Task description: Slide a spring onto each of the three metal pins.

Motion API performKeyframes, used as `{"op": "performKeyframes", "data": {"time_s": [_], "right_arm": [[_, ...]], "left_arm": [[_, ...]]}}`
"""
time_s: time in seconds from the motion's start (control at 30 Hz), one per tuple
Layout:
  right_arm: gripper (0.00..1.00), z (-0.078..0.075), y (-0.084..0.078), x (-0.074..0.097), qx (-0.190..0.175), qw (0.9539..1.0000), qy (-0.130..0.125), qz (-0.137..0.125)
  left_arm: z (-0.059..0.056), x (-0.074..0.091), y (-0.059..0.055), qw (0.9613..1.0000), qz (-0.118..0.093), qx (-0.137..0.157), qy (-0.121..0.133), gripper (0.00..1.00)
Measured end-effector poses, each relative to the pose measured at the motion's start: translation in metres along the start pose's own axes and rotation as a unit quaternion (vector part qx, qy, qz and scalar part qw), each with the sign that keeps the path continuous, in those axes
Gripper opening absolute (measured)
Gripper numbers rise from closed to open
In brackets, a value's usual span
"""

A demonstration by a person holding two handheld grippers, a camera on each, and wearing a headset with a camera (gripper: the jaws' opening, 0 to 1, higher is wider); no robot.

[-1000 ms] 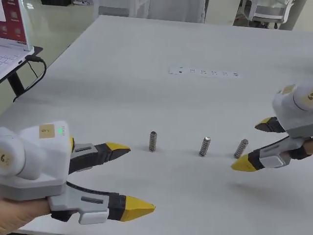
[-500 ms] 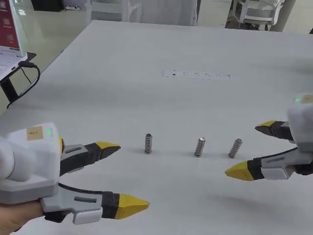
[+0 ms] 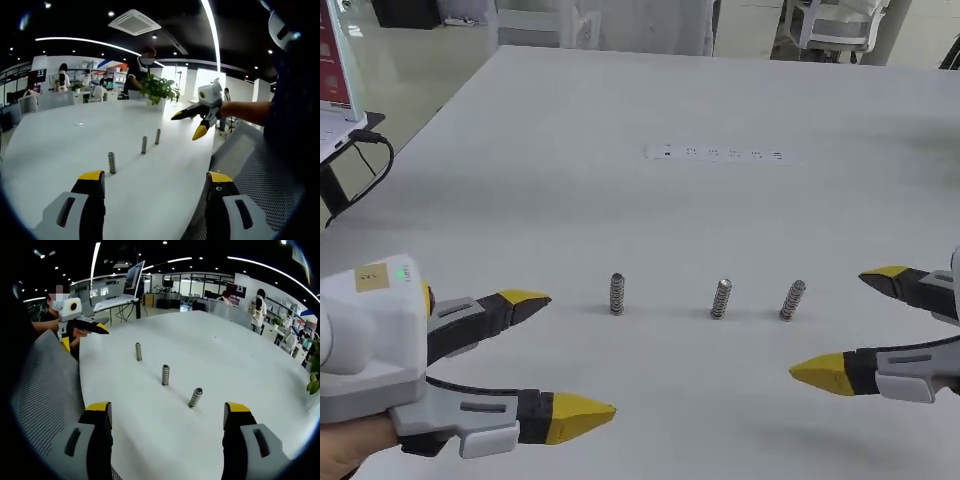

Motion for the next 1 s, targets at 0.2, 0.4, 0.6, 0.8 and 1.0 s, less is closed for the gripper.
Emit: {"op": "performKeyframes", "data": {"time_s": [0.2, 0.4, 0.6, 0.8, 1.0], "right_arm": [[0.95, 0.006, 0.0, 0.006, -0.014, 0.9996, -0.008, -0.023], [0.95, 0.01, -0.007, 0.013, -0.029, 0.9989, -0.014, -0.033], [0.96, 0.015, -0.011, 0.018, -0.044, 0.9979, -0.022, -0.042], [0.96, 0.015, -0.014, 0.024, -0.067, 0.9957, -0.033, -0.055], [0.96, 0.015, -0.014, 0.027, -0.076, 0.9941, -0.042, -0.065]], "left_arm": [[0.001, 0.002, -0.004, 0.9999, -0.003, 0.009, 0.005, 0.81], [0.002, 0.003, -0.007, 0.9998, -0.005, 0.015, 0.008, 0.81], [0.004, 0.003, -0.008, 0.9997, -0.008, 0.02, 0.013, 0.82], [0.006, 0.003, -0.011, 0.9995, -0.008, 0.024, 0.018, 0.82], [0.007, 0.004, -0.014, 0.9993, -0.005, 0.027, 0.024, 0.83]]}}
Point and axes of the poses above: the centre of the closed fingertips' face, and the gripper's own axes: x roughly backward along the fingers, z roughly to its left, y roughly out of its top, the point moved 1 cm from there along x, roughly backward along the fingers
